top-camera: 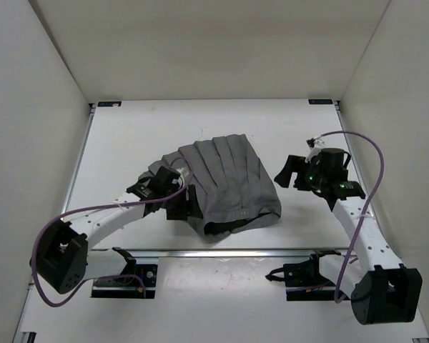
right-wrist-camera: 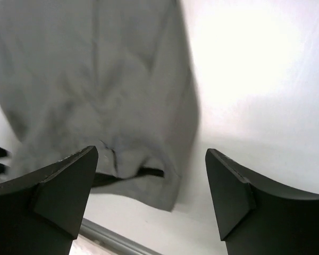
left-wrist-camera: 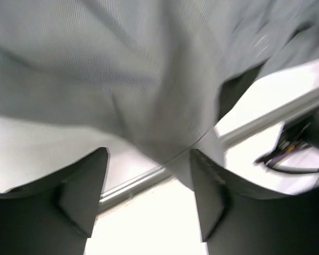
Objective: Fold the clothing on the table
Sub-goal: Flatten the skirt out
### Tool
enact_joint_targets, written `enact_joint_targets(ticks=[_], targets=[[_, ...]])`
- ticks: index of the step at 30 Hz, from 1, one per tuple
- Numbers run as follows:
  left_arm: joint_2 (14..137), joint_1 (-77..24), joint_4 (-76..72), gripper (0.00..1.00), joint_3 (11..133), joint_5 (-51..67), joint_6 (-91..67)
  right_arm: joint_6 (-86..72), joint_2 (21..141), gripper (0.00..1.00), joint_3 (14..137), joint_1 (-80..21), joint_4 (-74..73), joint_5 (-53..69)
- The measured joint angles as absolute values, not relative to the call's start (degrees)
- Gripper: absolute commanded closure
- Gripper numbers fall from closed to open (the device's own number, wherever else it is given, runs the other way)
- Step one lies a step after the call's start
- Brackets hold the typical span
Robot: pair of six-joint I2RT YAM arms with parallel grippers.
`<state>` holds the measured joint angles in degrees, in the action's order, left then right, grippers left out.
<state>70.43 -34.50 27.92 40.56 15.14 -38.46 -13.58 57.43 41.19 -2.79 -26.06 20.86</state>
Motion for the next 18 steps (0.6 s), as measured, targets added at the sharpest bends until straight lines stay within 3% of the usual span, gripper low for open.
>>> enact_joint_targets(ticks=[2, 5, 13, 18], targets=[[71.09, -35.66, 28.18, 0.18, 38.17, 16.34, -38.76, -14.22, 56.07, 0.22, 43.86, -3.25, -25.96, 20.82], [71.92, -36.18, 28.49, 0.18, 36.99, 17.1, -38.89, -15.07, 55.96, 0.23, 48.03, -5.78, -24.67, 19.88], [72.71, -35.42, 28.64, 0.21, 37.26, 18.0, -37.71, -16.97, 69.04, 0.33, 46.83, -27.07, -23.14, 15.31], [72.55, -35.66, 27.99, 0.22, 37.65, 18.46, -39.0, -16.93, 73.23, 0.34, 46.54, -25.76, -27.66, 12.73]])
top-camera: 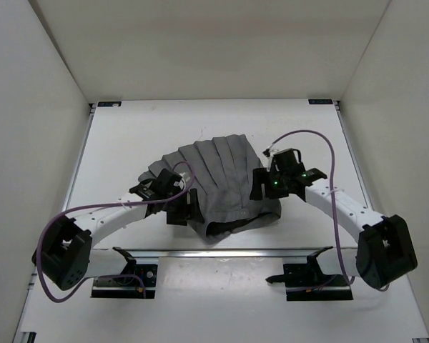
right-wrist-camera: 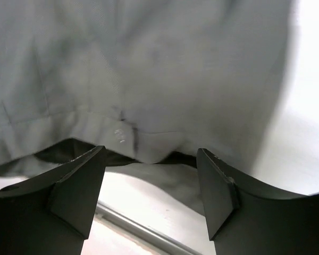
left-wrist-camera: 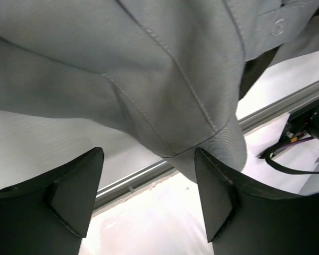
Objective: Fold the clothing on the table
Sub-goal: Flatten the skirt out
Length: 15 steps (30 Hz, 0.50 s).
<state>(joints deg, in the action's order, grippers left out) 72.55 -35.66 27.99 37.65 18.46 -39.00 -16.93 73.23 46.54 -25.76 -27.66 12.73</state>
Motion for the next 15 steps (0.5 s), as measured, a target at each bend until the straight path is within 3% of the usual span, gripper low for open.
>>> enact_joint_targets(ticks=[5, 9, 15], targets=[[72.31, -38.17, 24.62, 0.21, 36.34, 15.86, -43.75, -16.64, 64.84, 0.3, 45.01, -14.81, -27.83, 12.58], [68.62, -39.16, 19.66, 0.22, 27.99, 13.76, -51.33, -15.9, 58.72, 0.3, 41.91, -6.46, -27.05, 13.69], [62.74, -39.86, 12.56, 0.22, 21.28, 10.13, -62.48, -14.96, 62.17, 0.33, 34.02, -4.54, -27.03, 18.0]])
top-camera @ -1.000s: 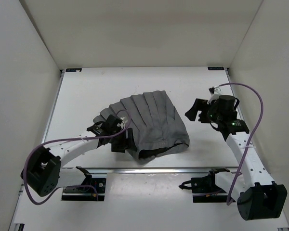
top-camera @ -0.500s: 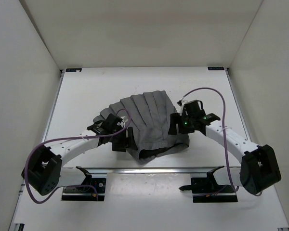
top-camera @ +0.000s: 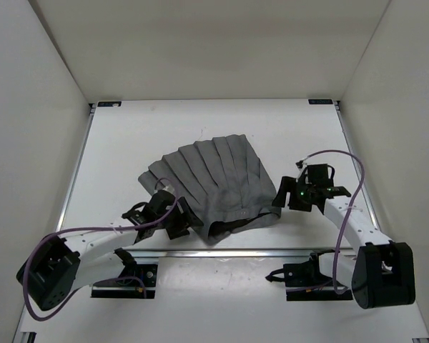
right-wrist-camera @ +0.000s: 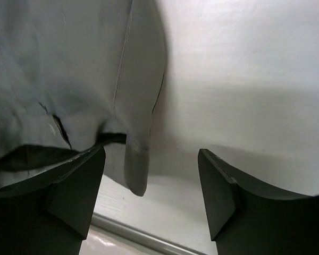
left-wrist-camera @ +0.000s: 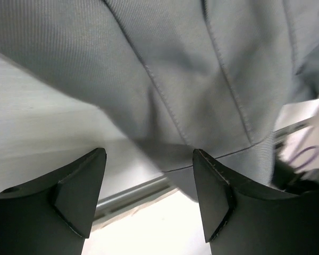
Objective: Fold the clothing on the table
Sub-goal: Flatten the skirt out
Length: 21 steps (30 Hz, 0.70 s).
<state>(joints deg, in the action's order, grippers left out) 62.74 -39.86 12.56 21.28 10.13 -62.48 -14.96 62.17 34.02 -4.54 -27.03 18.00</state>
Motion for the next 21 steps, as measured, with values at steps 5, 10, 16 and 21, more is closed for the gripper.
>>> enact_joint_targets(ticks=[5, 10, 16, 21], targets=[[59.02, -41.5, 2.83, 0.2, 15.09, 7.84, -71.33, -15.44, 65.67, 0.34, 32.36, -7.55, -24.73, 21.45], [60.88, -42.39, -3.51, 0.31, 13.52, 6.35, -75.92, -16.27, 69.71, 0.48, 32.36, -7.44, -20.47, 23.86], [66.02, -43.11, -7.25, 0.97, 13.56, 4.84, -77.78, -16.84, 74.13, 1.0, 32.49, -7.86, -18.26, 24.6], [67.11, -41.91, -7.22, 1.0, 14.37, 5.37, -76.12, -17.3, 75.33, 1.0, 34.44, -7.6, -18.76, 24.53]])
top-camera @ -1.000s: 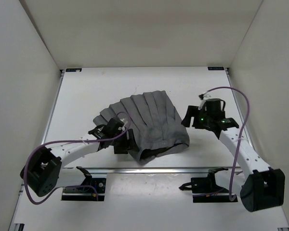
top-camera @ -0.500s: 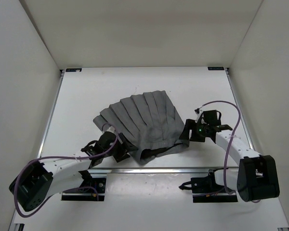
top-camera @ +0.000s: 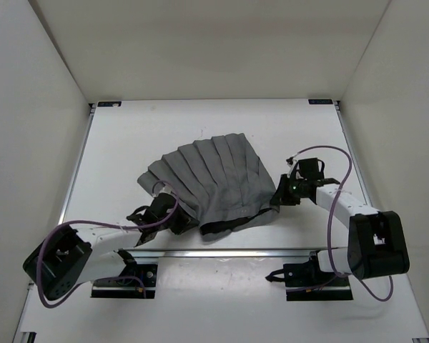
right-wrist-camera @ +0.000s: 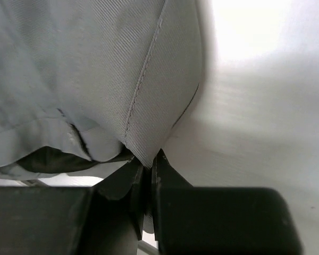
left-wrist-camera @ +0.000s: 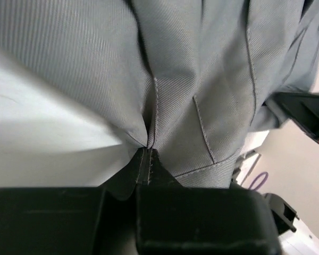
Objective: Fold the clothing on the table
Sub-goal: Flatten the skirt out
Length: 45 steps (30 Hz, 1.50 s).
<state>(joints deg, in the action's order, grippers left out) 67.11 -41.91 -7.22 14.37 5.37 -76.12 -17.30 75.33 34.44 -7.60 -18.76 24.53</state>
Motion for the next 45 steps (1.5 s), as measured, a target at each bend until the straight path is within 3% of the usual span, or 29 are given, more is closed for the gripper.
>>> enact_joint_targets(ticks=[4, 9, 15, 17, 19, 20, 22, 27, 30, 32, 34, 38, 41, 43, 45], targets=[[62.74, -34.11, -0.27, 1.0, 16.23, 7.29, -71.59, -16.51, 74.72, 1.0, 40.58, -6.17, -22.13, 23.57], [57.36, -15.9, 7.4, 1.0, 21.23, 12.58, -61.23, -16.4, 67.7, 1.0, 47.11, -3.27, -24.21, 22.31], [78.98, -17.41, 14.26, 1.0, 42.35, 16.6, -47.09, -19.0, 59.59, 1.0, 46.57, -4.27, -24.12, 19.79], [84.95, -19.62, 14.48, 0.82, 47.97, 18.31, -44.47, -20.45, 58.28, 1.0, 44.38, -5.93, -23.73, 19.18], [87.33, -21.15, 14.13, 0.48, 49.45, 20.53, -43.31, -22.04, 57.14, 1.0, 41.19, -7.49, -23.59, 18.65], [87.37, -21.67, 13.96, 0.37, 48.99, 21.67, -43.55, -22.76, 56.64, 1.0, 39.27, -8.01, -23.55, 18.39], [86.74, -22.39, 13.5, 0.23, 47.4, 23.22, -44.25, -23.97, 55.68, 1.0, 35.73, -8.34, -24.23, 18.26], [85.54, -29.67, 10.28, 0.06, 43.55, 23.16, -48.53, -26.15, 53.01, 1.0, 30.37, -7.86, -26.37, 18.33], [86.8, -37.63, 6.74, 0.04, 42.74, 23.09, -51.7, -27.46, 51.27, 1.0, 29.58, -8.91, -26.76, 18.22], [87.92, -41.8, 5.21, 0.07, 42.68, 22.9, -53.28, -28.42, 50.35, 1.0, 29.3, -10.63, -26.72, 18.2], [88.51, -43.46, 3.77, 0.25, 42.06, 21.67, -55.02, -29.17, 49.78, 1.0, 28.88, -12.16, -26.55, 18.28], [88.27, -43.24, 0.82, 0.43, 37.6, 17.52, -58.17, -30.44, 48.66, 1.0, 27.51, -13.08, -26.24, 18.55], [88.07, -42.83, 0.91, 0.7, 35.46, 14.04, -59.77, -30.7, 47.66, 1.0, 26.76, -12.69, -26.39, 19.11], [87.46, -42.65, 0.36, 1.0, 34.52, 12.36, -60.45, -30.68, 47.0, 1.0, 26.55, -12.12, -26.39, 19.7], [86.74, -42.19, -0.75, 1.0, 33.17, 11.38, -61.08, -30.65, 46.63, 1.0, 26.52, -11.42, -26.44, 20.21]])
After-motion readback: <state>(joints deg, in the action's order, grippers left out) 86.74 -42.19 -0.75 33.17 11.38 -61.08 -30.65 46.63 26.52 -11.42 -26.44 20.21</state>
